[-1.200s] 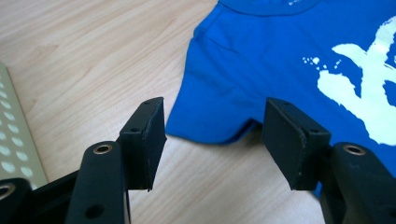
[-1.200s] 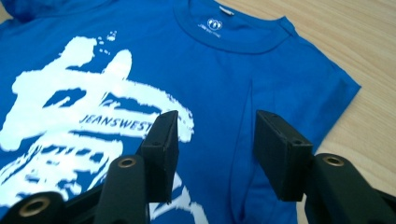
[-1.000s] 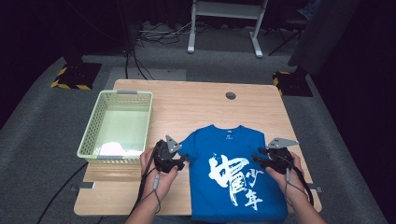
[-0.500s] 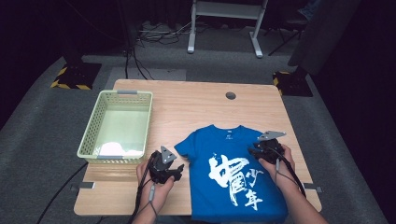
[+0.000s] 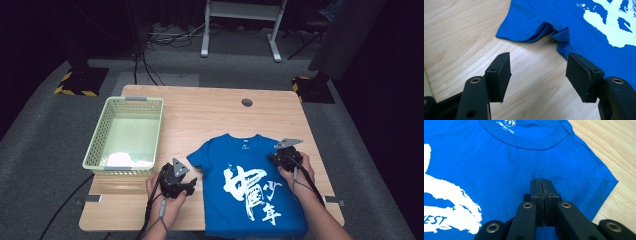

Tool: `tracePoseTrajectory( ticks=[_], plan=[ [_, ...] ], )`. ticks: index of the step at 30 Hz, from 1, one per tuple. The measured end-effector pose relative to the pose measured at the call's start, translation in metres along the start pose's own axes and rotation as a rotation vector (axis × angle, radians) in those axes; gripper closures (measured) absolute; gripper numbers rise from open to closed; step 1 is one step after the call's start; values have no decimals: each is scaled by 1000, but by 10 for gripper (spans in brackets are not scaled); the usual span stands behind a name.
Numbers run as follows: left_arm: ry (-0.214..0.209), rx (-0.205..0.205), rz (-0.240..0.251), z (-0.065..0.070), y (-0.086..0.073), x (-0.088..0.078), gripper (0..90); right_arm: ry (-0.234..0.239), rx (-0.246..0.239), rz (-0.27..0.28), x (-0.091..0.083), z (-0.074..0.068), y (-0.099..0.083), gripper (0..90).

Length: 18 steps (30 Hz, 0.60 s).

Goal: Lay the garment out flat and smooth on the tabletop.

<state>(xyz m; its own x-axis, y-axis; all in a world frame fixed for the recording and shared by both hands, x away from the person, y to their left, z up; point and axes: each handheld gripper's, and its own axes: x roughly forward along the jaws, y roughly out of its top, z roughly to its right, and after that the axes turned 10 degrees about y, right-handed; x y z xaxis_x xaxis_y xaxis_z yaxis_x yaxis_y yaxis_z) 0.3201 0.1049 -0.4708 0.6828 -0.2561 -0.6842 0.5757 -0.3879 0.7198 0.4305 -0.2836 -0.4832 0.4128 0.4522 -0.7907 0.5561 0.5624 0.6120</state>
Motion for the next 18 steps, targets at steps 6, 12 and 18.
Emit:
tracePoseTrajectory(
  ticks=[6, 12, 18],
  plan=[
    [-1, -2, -1, 0, 0, 0, 366, 5, -2, 21, -5, -1, 1, 891],
    [-2, 9, -1, 3, 2, 1, 360, 6, -5, 49, -18, -1, 4, 891],
    [-18, 25, 1, 9, 7, 5, 357, -8, 7, 82, -35, 2, 4, 891]
  ],
)
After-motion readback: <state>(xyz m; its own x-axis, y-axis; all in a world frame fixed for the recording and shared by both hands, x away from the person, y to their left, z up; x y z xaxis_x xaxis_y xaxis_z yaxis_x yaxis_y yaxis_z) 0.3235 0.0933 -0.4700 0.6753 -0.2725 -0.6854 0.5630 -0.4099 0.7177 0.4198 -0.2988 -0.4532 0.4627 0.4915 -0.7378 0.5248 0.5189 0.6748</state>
